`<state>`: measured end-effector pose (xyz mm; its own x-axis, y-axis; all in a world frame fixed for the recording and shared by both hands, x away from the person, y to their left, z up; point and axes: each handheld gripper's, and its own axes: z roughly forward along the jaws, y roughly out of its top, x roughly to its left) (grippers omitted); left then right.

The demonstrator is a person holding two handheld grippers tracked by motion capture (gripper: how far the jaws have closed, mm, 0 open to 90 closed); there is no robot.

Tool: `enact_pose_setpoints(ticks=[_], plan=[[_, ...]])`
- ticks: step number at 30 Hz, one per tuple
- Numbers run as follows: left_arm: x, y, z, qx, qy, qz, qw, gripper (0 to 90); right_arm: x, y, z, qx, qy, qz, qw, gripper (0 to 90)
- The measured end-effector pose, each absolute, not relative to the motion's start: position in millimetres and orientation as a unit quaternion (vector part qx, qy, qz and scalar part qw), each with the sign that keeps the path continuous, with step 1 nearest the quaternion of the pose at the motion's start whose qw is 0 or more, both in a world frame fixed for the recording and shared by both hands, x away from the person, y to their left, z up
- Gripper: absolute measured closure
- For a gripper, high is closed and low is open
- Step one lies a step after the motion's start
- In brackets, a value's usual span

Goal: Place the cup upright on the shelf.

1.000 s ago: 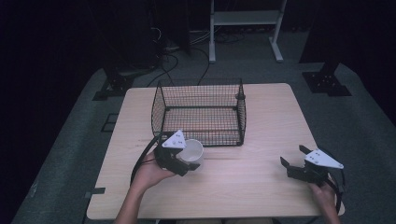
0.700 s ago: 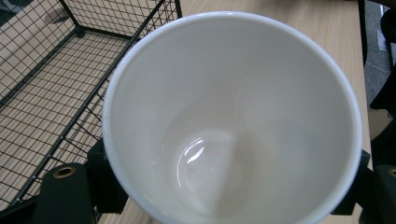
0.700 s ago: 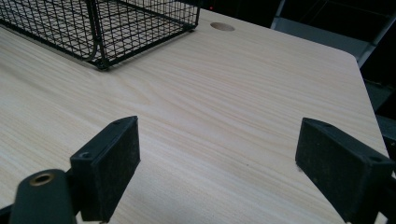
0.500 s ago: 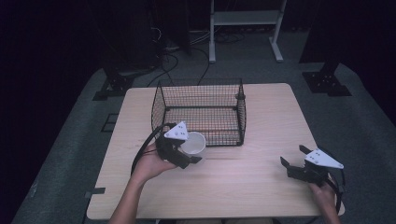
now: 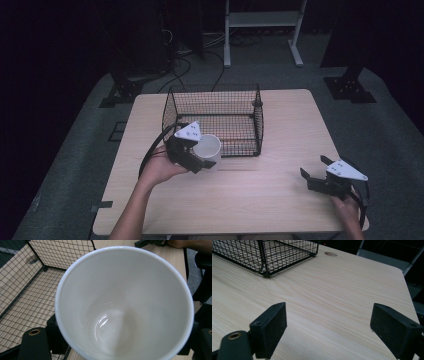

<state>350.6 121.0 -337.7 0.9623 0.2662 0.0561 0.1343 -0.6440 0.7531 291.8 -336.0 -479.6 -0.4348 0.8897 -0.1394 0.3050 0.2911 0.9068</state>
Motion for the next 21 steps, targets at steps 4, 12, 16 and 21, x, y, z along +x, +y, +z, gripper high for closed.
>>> enact_pose_setpoints(ticks=[4,12,16,21], plan=[[354.2,120.4,-334.1,0.905,0.11,0.082,0.403,21.2,291.8,-335.9,-479.6,0.41,0.729,0.432,0.339,13.1],[366.5,119.8,-324.2,0.906,0.112,0.085,0.4,21.2,291.7,-335.8,-479.6,0.409,0.729,0.432,0.338,13.1],[373.2,117.6,-319.3,0.906,0.11,0.088,0.4,21.2,291.7,-335.9,-479.6,0.408,0.73,0.432,0.338,13.1],[378.6,113.3,-315.2,0.907,0.108,0.088,0.397,21.2,291.7,-335.9,-479.6,0.409,0.73,0.432,0.337,13.1]])
